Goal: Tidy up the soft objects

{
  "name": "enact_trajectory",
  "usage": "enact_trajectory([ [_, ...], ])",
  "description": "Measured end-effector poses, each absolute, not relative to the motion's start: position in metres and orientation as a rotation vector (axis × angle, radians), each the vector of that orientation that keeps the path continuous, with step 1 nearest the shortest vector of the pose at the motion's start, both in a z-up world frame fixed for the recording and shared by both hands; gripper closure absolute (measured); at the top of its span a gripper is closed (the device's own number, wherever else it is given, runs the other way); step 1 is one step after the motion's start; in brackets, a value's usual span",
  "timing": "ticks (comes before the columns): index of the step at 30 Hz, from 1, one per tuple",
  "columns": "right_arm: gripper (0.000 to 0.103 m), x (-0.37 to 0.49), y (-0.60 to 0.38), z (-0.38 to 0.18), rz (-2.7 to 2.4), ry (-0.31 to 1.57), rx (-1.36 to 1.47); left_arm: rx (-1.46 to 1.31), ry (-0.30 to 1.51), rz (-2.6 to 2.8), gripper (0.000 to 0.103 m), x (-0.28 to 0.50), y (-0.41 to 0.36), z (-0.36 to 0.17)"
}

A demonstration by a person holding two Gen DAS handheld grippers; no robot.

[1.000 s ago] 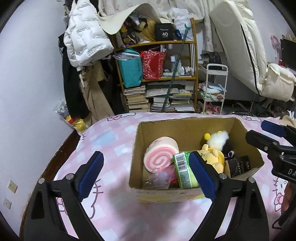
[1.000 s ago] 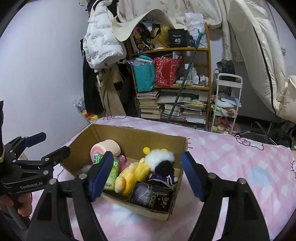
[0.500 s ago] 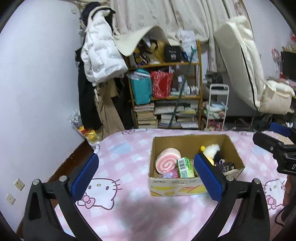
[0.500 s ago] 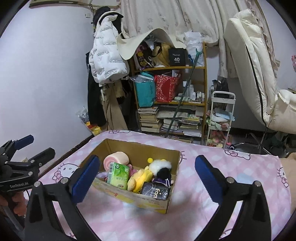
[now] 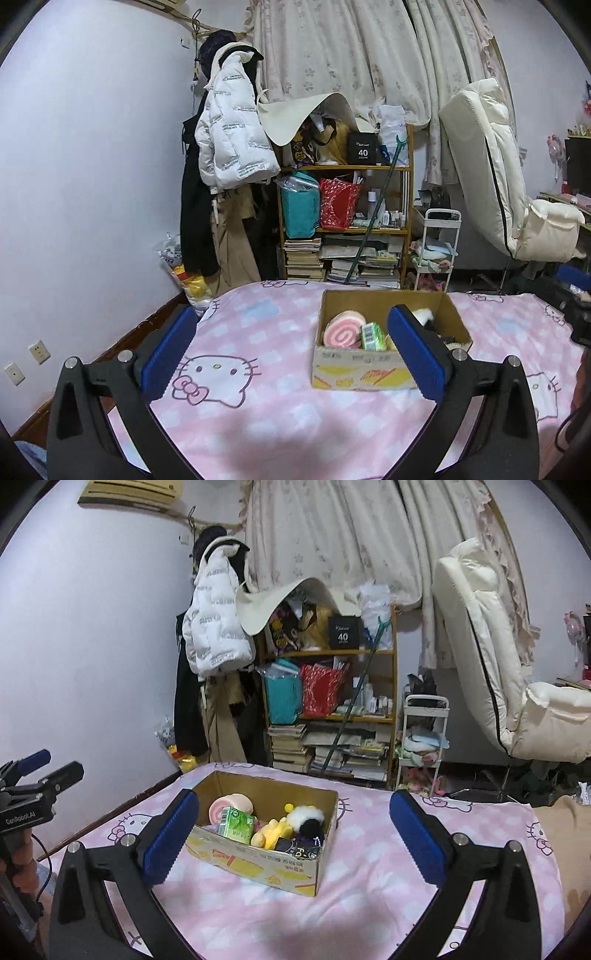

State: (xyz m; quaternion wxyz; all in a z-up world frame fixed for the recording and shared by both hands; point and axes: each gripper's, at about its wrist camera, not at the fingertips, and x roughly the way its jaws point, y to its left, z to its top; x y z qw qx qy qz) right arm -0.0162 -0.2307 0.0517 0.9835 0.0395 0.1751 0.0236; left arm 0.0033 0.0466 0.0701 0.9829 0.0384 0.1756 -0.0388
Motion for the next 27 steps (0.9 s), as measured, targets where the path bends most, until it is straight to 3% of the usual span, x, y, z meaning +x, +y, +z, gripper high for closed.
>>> enact_trajectory([
  [27,0.0,-0.03,-0.235,0.021,0.031,0.352,0.086,0.126,0.332,-0.06,0.001,-0.023,0.048,0.032],
])
